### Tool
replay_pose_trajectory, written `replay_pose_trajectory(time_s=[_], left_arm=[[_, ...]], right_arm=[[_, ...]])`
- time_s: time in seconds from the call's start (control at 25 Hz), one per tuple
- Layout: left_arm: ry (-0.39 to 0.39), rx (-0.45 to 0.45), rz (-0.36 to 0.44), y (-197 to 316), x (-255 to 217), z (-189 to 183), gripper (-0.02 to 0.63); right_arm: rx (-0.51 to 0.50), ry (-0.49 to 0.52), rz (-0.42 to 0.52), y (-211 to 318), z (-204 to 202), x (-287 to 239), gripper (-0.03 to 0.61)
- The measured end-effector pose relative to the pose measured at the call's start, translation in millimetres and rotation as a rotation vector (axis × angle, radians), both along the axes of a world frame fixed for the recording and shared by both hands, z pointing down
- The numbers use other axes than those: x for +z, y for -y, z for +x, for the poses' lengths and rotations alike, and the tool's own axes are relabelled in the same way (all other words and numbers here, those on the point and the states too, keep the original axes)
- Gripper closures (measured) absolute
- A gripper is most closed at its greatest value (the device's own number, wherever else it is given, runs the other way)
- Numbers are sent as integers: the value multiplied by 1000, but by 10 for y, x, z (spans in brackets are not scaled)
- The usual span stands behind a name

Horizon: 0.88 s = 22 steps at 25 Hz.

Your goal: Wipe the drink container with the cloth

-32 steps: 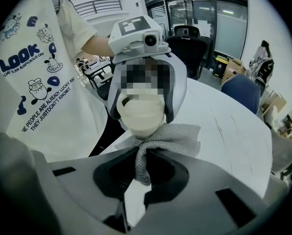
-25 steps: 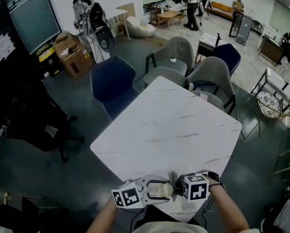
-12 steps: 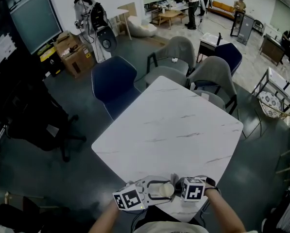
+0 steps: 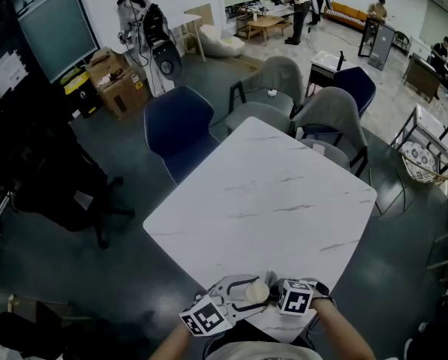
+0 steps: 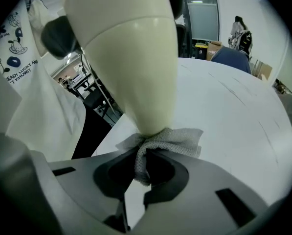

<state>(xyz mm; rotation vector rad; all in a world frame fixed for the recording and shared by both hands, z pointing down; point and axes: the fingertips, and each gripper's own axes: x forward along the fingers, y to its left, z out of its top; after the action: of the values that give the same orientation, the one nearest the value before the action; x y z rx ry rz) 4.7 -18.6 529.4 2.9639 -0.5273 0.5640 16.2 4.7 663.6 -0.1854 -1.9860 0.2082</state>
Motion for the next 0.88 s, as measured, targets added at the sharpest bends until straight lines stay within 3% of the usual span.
replay_pose_trajectory(time_s=[0.28, 0.44, 0.68, 0.88], left_arm=[[-29, -317, -5, 70, -59, -69, 330], [-48, -409, -13, 70, -78, -73, 331], [-20, -433, -4, 70, -77, -78, 331], [-33, -313, 6, 14, -69, -69, 333]], right_arm=[[16, 13, -13, -52, -9, 33, 532], [11, 12, -5, -60, 0, 11, 532], [8, 12, -2, -61, 5, -14, 532], [-8, 9, -7, -98, 5, -17, 532]])
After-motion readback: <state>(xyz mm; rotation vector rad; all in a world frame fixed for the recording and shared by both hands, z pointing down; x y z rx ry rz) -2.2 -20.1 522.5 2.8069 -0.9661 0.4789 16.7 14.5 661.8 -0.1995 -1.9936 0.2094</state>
